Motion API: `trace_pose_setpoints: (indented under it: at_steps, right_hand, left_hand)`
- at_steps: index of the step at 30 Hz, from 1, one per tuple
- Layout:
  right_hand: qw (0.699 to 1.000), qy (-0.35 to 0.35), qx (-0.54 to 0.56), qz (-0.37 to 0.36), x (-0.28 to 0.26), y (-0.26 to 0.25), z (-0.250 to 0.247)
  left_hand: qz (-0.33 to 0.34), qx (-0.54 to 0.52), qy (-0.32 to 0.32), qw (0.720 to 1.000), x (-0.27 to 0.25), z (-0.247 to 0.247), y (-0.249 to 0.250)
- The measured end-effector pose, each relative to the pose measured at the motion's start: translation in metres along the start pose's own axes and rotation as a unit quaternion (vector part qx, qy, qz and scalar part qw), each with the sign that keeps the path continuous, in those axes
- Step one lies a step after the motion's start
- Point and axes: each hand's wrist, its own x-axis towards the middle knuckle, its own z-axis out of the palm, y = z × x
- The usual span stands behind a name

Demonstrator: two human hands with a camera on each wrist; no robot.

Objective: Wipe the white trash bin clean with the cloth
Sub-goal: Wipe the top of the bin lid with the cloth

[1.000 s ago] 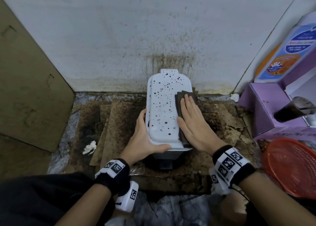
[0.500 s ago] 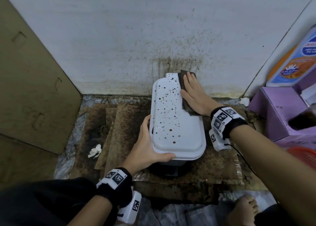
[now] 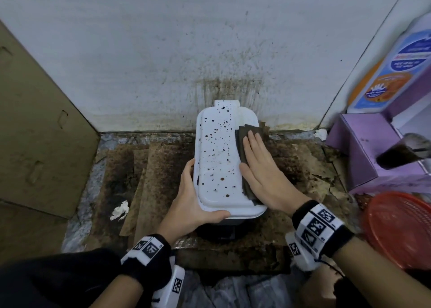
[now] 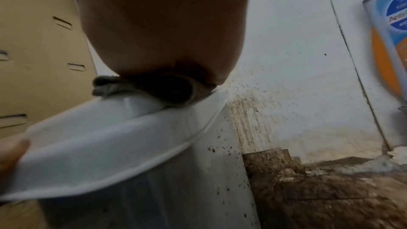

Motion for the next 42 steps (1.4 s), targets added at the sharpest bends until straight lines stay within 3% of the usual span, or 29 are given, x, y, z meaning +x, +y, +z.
trace_pose_setpoints:
  at_steps: [17,22,32,37,42]
  right_hand:
    - [0.997,-0.037,-0.073,-0.001,0.125,0.032,-0.04]
    - [0.999,-0.021,-0.041,-0.012,0.097,0.032,-0.03]
    - [0.999,0.002,-0.028,-0.021,-0.02,-0.004,0.001]
    - [0.999,0.005,-0.038,-0.025,-0.003,0.001,-0.001]
    - [0.996,-0.03,-0.089,-0.009,0.063,0.019,-0.028]
  left_hand:
    - [-0.017,0.01,-0.003,1.0,0.0,-0.004,0.002]
    - [-0.025,0.056,0.004,0.998,0.001,-0.006,0.005]
    - [-0.025,0.065,0.002,0.998,-0.001,-0.005,0.007]
    - [-0.024,0.05,0.0,0.998,0.0,-0.006,0.006]
    - [-0.026,0.033,-0.002,0.999,0.0,-0.005,0.005]
